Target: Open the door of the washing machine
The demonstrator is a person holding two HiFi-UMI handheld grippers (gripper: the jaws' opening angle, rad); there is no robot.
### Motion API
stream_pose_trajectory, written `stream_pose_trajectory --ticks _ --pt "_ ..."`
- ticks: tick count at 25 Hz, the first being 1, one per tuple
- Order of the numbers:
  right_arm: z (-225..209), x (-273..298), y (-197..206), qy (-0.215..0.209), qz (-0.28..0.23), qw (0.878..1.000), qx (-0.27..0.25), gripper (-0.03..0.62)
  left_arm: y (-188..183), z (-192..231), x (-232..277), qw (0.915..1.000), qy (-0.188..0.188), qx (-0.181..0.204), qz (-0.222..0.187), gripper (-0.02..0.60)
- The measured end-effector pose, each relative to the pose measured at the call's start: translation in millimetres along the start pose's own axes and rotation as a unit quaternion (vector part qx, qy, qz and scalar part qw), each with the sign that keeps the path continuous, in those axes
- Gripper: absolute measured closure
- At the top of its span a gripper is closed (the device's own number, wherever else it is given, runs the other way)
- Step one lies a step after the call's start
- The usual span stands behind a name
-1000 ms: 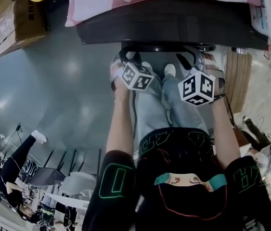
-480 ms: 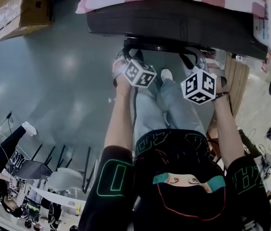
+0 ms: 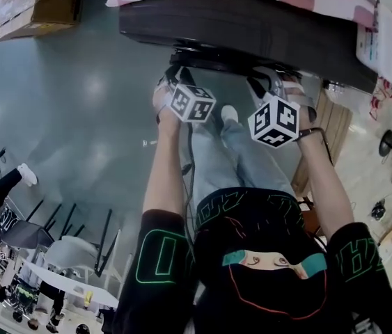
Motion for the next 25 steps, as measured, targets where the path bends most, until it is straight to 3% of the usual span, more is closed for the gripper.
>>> stream_pose_trajectory --ticks 3,7,14,20,25 --pt "1 1 0 -0.007 -0.004 1.000 -0.016 0.494 2 0 3 0.9988 -0.006 0.048 -0.004 0.529" --pt "0 0 1 -0.008 -0.007 1.000 -0.015 0.494 1 2 5 0.9946 0.015 0.100 -0.024 0.516" --pt "-1 -1 0 -0.009 -0.009 1.000 -0.012 0.494 1 11 7 0.9854 0.046 0.160 -0.033 0.473" --pt "-1 -1 -1 -0.008 -0.005 1.000 -0.002 0.494 -4 0 22 0.9747 0.097 0.200 -0.022 0.414" --pt "-4 0 0 -0.006 -0.009 1.000 0.011 0.494 -8 -1 24 0.9789 0.101 0.178 -0.004 0.414"
Point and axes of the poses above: the fingertips, and each gripper's own axes: x forward along the fingers, z to its left, y out of its underside, the point moved 5 cm from there along -x, backward along the fingers, and after that the axes turned 13 degrees about x, right-handed, at the moved point
